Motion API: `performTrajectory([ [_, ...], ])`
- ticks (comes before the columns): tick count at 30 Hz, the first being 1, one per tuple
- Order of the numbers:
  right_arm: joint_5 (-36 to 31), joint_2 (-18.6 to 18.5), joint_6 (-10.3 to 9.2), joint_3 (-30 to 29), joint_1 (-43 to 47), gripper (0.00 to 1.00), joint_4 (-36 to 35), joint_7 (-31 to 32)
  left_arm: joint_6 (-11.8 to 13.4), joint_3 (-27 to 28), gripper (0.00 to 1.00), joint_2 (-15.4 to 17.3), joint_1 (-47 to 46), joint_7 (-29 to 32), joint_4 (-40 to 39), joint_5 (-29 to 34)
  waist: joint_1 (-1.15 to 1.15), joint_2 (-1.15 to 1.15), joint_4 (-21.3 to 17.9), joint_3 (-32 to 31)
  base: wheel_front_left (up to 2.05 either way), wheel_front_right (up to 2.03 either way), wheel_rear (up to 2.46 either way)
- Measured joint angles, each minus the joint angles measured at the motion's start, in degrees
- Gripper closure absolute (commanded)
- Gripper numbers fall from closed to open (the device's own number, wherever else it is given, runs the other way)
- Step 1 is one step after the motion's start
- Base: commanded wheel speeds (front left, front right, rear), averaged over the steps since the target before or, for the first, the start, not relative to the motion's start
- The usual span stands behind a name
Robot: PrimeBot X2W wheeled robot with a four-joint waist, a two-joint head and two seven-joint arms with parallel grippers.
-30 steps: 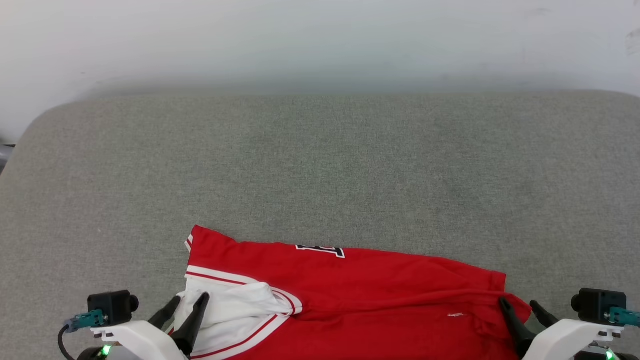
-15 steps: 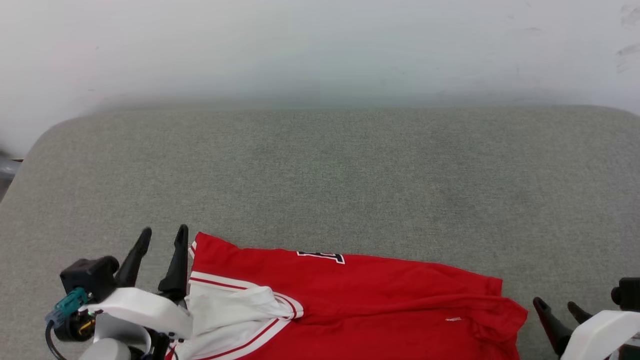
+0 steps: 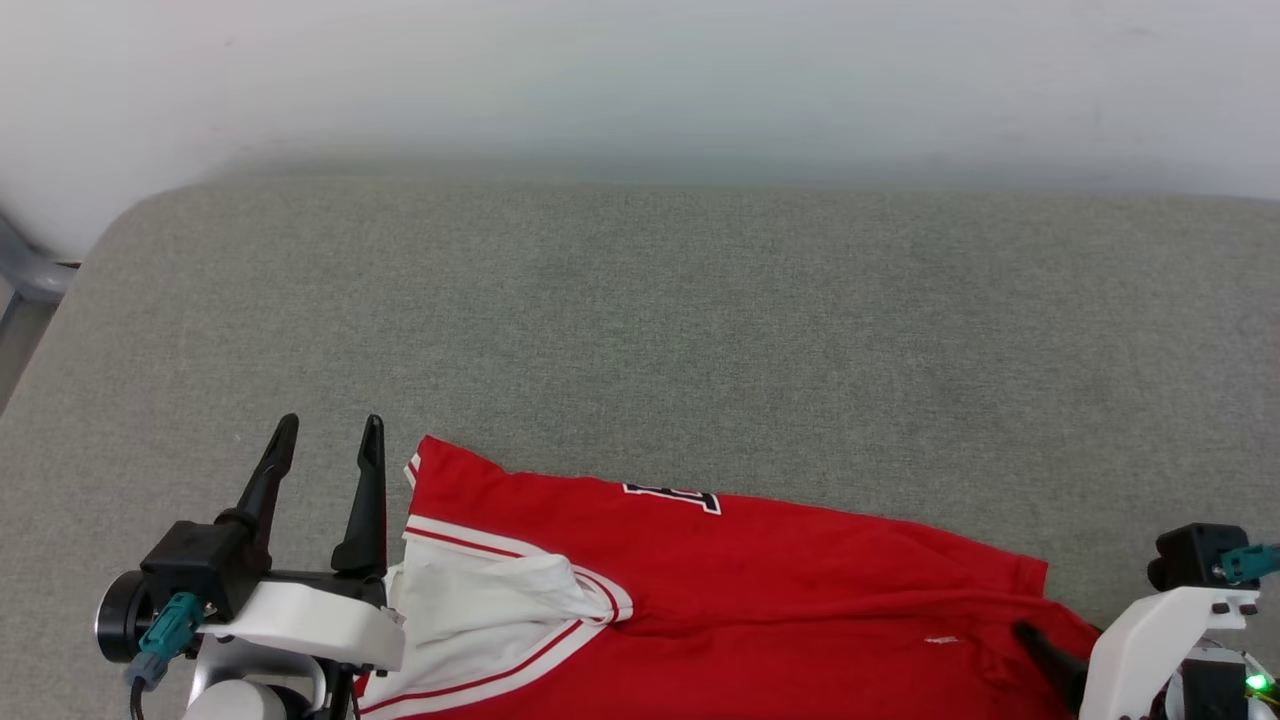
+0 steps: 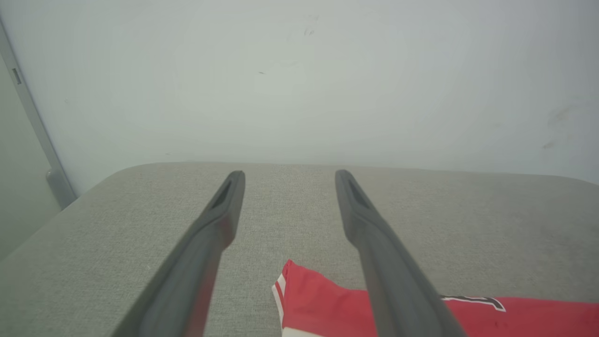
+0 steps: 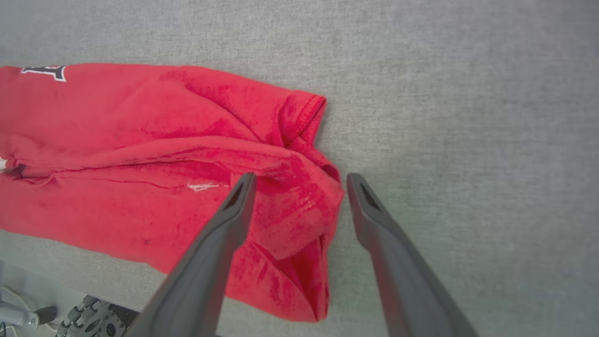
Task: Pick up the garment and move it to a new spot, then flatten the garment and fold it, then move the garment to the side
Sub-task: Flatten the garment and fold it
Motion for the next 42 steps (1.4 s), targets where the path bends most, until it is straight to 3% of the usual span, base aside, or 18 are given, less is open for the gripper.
performTrajectory([
  [12,2.3,0.7,-0.01,3.1,-2.6,0.0,10.5,1.1,-3.0,1.7,0.0,-3.6,0.5,0.0,1.0,4.2,0.0,0.0,2.0,3.2,0.0,0.0,0.0],
  [13,2.6,0.7,-0.02,3.2,-3.0,0.14,11.3,1.2,-3.2,1.8,0.0,-3.7,0.5,0.0,1.2,4.4,0.0,0.0,2.0,3.3,0.0,0.0,0.0],
  [14,3.0,0.7,-0.05,3.3,-3.4,0.6,11.9,1.1,-3.5,2.0,0.0,-3.9,0.4,0.0,1.4,4.6,0.0,0.0,2.0,3.4,0.0,0.0,0.0],
  [15,3.3,0.7,-0.1,3.5,-3.7,0.88,12.5,0.9,-3.6,2.1,0.0,-4.0,0.3,0.0,1.6,4.9,0.0,0.0,2.0,3.4,0.0,0.0,0.0],
  [16,3.5,0.7,-0.1,3.9,-4.0,1.0,13.0,0.8,-3.8,2.2,0.0,-4.2,0.2,0.0,1.8,5.1,0.0,0.0,2.0,3.4,0.0,0.0,0.0],
  [29,6.5,-2.3,0.0,4.9,-5.8,1.0,13.0,-0.3,-5.2,3.2,0.0,-5.5,0.8,0.0,3.9,7.4,0.0,0.0,1.4,0.1,0.0,0.0,0.0],
  [42,3.2,-7.3,0.0,-7.4,-3.8,1.0,9.8,2.1,-5.5,4.1,0.0,-5.8,2.6,0.0,4.1,8.5,0.0,0.0,0.1,-2.3,0.0,0.0,0.0],
])
